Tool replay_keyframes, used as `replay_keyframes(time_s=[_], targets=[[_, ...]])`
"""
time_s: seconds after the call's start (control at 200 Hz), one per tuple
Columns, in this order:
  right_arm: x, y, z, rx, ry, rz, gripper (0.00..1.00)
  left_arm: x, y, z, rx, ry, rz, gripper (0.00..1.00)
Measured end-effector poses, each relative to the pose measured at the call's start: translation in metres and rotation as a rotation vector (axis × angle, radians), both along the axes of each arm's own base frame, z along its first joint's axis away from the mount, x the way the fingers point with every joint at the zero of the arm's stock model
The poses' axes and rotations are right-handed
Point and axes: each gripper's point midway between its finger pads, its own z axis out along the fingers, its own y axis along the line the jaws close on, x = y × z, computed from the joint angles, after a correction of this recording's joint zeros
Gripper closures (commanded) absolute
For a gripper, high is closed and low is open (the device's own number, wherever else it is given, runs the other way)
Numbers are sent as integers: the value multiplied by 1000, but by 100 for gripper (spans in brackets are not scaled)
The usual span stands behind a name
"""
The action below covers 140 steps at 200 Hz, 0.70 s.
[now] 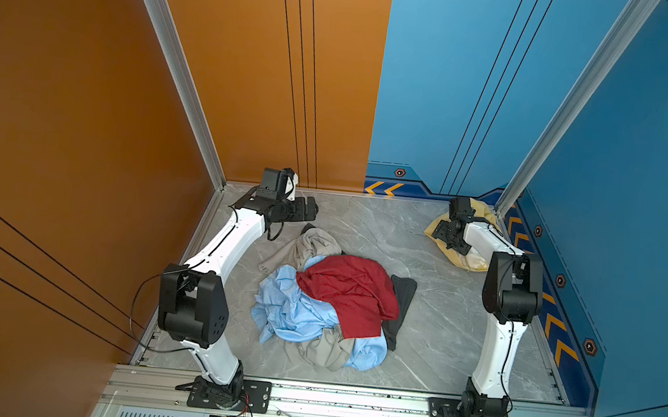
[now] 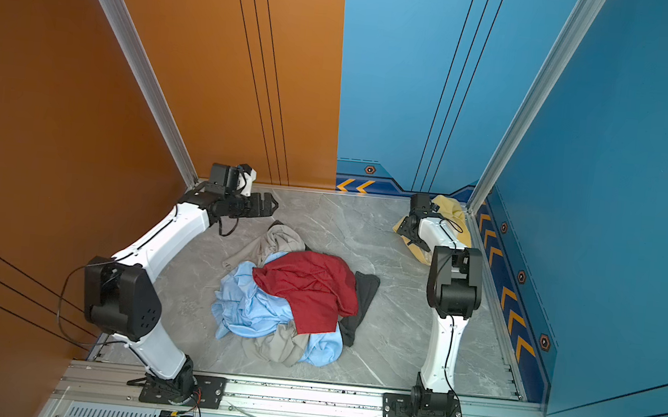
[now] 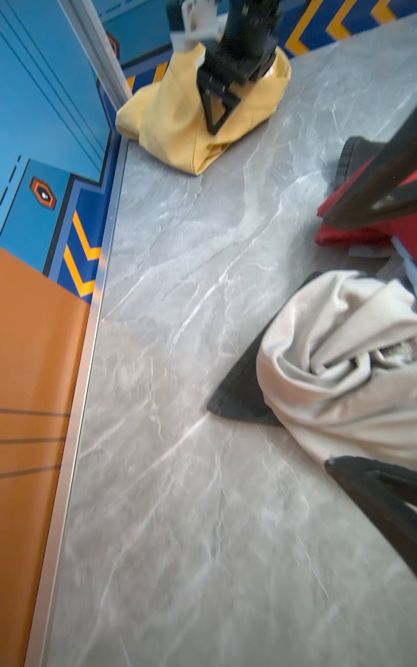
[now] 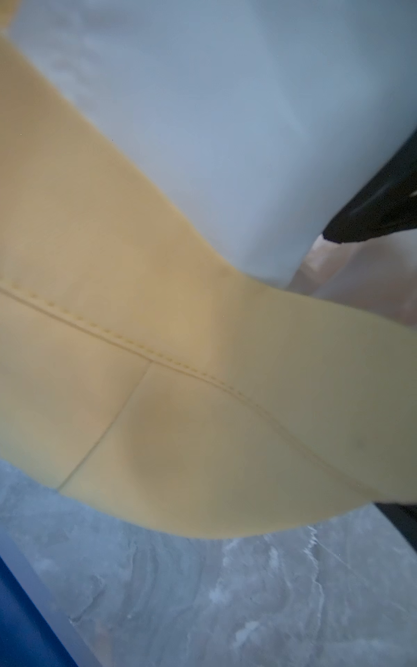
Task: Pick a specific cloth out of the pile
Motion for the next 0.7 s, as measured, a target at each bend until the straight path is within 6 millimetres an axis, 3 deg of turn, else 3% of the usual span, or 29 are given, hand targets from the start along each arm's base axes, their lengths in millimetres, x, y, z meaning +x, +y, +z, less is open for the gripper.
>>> replay_keyframes(time_s=[0.13, 0.225, 0.315, 0.39, 0.495, 0.586, 0.701], targets=[[-14, 11, 61, -18, -175, 70, 5, -25, 62, 5, 50, -121, 165, 2], [-29, 19, 108, -43, -319, 122, 3, -51, 103, -5, 86, -185, 290, 2], [-47, 25, 128, -79, -404, 164, 2, -71, 125, -25, 121, -205, 369, 2], [-63, 28, 123, -105, -427, 192, 2, -83, 134, -47, 156, -200, 404, 2], [-89, 25, 94, -138, -413, 207, 2, -96, 143, -76, 213, -161, 428, 2], [-112, 19, 68, -167, -388, 210, 1, -99, 147, -84, 250, -162, 435, 2], [-129, 14, 55, -213, -382, 216, 1, -97, 151, -87, 288, -194, 432, 2]])
